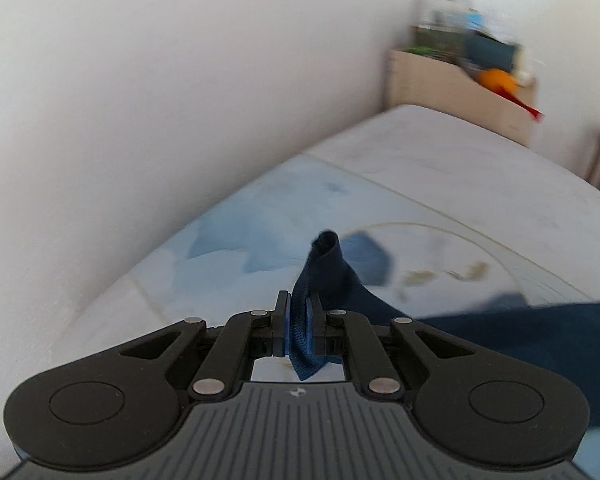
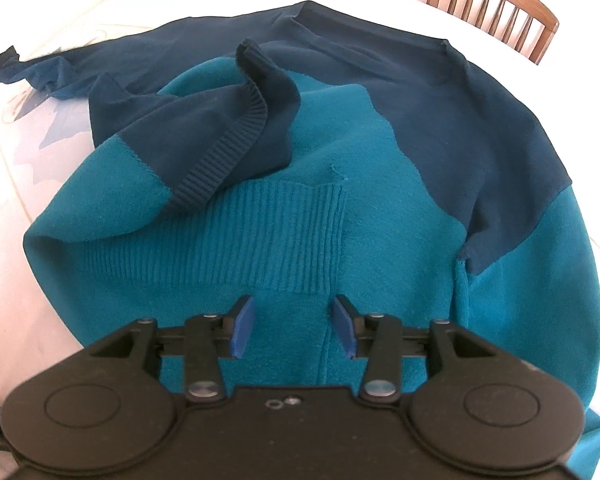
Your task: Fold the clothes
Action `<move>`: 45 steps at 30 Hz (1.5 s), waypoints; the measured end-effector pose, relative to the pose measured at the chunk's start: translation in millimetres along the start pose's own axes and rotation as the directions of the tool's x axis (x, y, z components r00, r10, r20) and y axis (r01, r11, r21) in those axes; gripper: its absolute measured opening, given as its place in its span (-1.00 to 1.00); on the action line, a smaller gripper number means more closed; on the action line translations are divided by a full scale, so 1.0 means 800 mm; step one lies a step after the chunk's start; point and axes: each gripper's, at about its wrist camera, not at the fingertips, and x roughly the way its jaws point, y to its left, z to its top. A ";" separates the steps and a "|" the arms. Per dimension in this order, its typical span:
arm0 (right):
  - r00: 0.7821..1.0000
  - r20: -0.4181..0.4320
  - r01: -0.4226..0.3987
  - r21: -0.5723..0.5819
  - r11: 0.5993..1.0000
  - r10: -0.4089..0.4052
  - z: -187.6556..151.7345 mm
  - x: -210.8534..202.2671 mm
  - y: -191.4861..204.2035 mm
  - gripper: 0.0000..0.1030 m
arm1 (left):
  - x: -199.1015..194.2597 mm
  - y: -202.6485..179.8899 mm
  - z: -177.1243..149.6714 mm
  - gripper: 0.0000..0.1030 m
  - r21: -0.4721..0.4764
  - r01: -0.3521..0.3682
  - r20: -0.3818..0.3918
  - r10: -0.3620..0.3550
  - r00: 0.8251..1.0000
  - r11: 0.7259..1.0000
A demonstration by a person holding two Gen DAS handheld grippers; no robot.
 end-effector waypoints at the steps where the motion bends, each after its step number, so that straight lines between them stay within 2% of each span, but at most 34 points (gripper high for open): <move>1: 1.000 -0.001 0.002 -0.002 1.000 -0.002 0.000 0.000 0.001 1.00 | 0.004 0.007 0.002 -0.89 -0.009 -0.002 -0.007 0.001 1.000 1.000; 6: 1.000 -0.004 0.010 -0.007 1.000 -0.010 0.002 0.001 0.004 1.00 | 0.024 0.014 0.012 -0.89 0.014 -0.006 -0.035 0.006 0.999 1.000; 9: 1.000 -0.008 0.014 -0.007 1.000 -0.014 0.004 0.002 0.005 1.00 | 0.027 0.004 0.029 -0.89 0.029 0.043 -0.045 -0.042 0.998 0.999; 12: 1.000 -0.011 0.016 -0.004 1.000 -0.016 0.005 0.003 0.006 1.00 | 0.031 -0.013 0.036 -0.88 0.070 0.120 -0.090 -0.114 0.989 0.990; 14: 1.000 -0.012 0.017 -0.003 1.000 -0.017 0.005 0.003 0.006 1.00 | 0.036 -0.022 0.029 -0.81 0.103 0.143 -0.136 -0.128 0.982 0.984; 17: 1.000 -0.014 0.016 -0.002 1.000 -0.016 0.006 0.004 0.007 1.00 | 0.046 -0.026 0.011 -0.55 0.115 0.166 -0.192 -0.143 0.971 0.979; 20: 1.000 -0.013 0.018 -0.006 1.000 -0.018 0.006 0.004 0.009 1.00 | 0.041 -0.027 -0.007 -0.02 0.178 0.202 -0.201 -0.166 0.966 0.963; 21: 1.000 -0.012 0.016 -0.012 1.000 -0.016 0.006 0.004 0.009 1.00 | 0.035 -0.029 -0.013 0.23 0.225 0.215 -0.192 -0.174 0.966 0.950; 22: 1.000 -0.010 0.012 -0.021 1.000 -0.012 0.005 0.004 0.009 1.00 | 0.026 -0.030 -0.020 0.36 0.281 0.227 -0.178 -0.181 0.967 0.932; 24: 1.000 -0.004 -0.001 -0.038 0.999 0.000 0.003 0.004 0.008 1.00 | 0.012 -0.034 -0.034 0.37 0.412 0.241 -0.181 -0.180 0.967 0.879; 26: 1.000 0.001 -0.012 -0.056 0.998 0.012 0.001 0.004 0.007 1.00 | 0.003 -0.034 -0.046 0.37 0.514 0.260 -0.210 -0.173 0.962 0.817; 27: 1.000 0.003 -0.016 -0.066 0.998 0.017 0.000 0.004 0.007 1.00 | 0.001 -0.032 -0.049 0.37 0.545 0.261 -0.215 -0.168 0.962 0.797; 30: 1.000 0.005 -0.023 -0.097 0.995 0.024 -0.001 0.003 0.008 1.00 | 0.003 -0.022 -0.051 0.37 0.589 0.246 -0.202 -0.155 0.967 0.769; 33: 1.000 -0.006 -0.016 -0.072 0.997 0.016 0.001 0.004 0.009 1.00 | 0.024 -0.010 -0.042 0.37 0.600 0.273 -0.216 -0.176 0.960 0.752; 35: 1.000 -0.016 0.003 -0.053 0.999 -0.004 0.004 0.006 0.013 1.00 | 0.041 -0.006 -0.036 0.36 0.614 0.321 -0.259 -0.200 0.945 0.721; 37: 1.000 -0.023 0.015 -0.016 1.000 -0.015 0.007 0.008 0.014 1.00 | 0.054 -0.005 -0.035 0.24 0.643 0.357 -0.295 -0.211 0.932 0.678; 39: 0.999 -0.026 0.032 0.028 0.999 -0.031 0.009 0.009 0.015 1.00 | 0.066 0.000 -0.027 0.19 0.645 0.392 -0.319 -0.235 0.918 0.656; 41: 0.998 -0.039 0.054 0.063 0.997 -0.051 0.013 0.011 0.018 1.00 | 0.075 0.005 -0.019 0.05 0.615 0.436 -0.343 -0.275 0.898 0.657; 43: 0.996 -0.050 0.073 0.098 0.993 -0.068 0.017 0.013 0.021 1.00 | 0.082 0.008 -0.012 -0.52 0.587 0.471 -0.358 -0.310 0.881 0.659; 44: 0.996 -0.055 0.080 0.114 0.990 -0.074 0.019 0.014 0.021 1.00 | 0.083 0.009 -0.009 -0.64 0.577 0.486 -0.362 -0.327 0.873 0.657; 45: 0.995 -0.059 0.085 0.127 0.988 -0.078 0.020 0.015 0.022 1.00 | 0.083 0.009 -0.007 -0.86 0.570 0.500 -0.364 -0.345 0.865 0.653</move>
